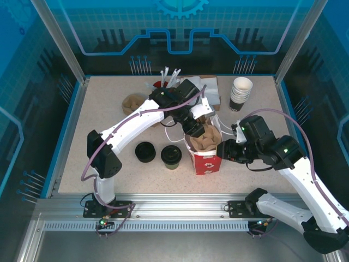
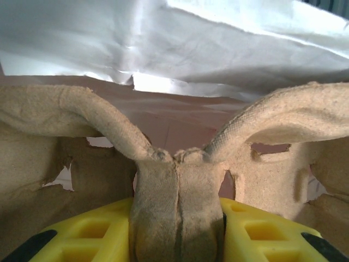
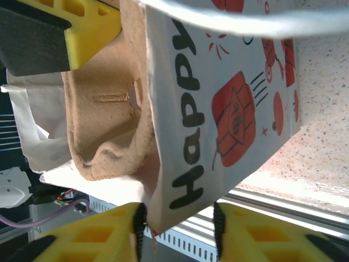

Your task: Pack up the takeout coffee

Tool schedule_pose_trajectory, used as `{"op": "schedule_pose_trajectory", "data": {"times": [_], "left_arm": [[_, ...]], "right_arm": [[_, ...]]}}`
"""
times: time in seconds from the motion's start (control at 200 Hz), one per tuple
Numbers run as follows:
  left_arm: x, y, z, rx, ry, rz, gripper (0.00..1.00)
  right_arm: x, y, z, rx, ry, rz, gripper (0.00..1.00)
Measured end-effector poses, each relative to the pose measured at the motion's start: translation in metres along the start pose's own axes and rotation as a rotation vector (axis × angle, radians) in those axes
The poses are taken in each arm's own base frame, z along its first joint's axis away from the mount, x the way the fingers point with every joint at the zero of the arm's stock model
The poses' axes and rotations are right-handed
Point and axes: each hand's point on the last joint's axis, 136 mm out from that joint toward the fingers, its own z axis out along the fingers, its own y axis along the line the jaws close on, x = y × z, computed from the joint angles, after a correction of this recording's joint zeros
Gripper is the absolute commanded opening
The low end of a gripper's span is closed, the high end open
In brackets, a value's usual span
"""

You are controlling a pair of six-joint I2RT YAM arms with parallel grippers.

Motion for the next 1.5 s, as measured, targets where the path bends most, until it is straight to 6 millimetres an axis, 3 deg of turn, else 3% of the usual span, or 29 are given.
{"op": "schedule_pose_trajectory", "data": {"times": [0.27, 0.585, 1.101, 1.501], "left_arm": [[-0.003, 0.001, -0.002, -0.008, -0.003, 0.002, 0.38], [-0.003, 0.001, -0.002, -0.010, 0.000, 0.002, 0.37], [0.008, 0.004, 0.008, -0.077, 0.076, 0.040, 0.37], [0.009, 0.011, 0.016, -0.110, 0.099, 0.073, 0.37]], "right_arm": [[-0.001, 0.003, 0.003, -0.034, -0.020, 0.010, 0.00], [0.003, 0.005, -0.007, -0.081, -0.053, 0.002, 0.00], [0.004, 0.005, -0.005, -0.100, -0.026, 0.035, 0.00], [0.001, 0.004, -0.009, -0.109, -0.025, 0.046, 0.16]]}}
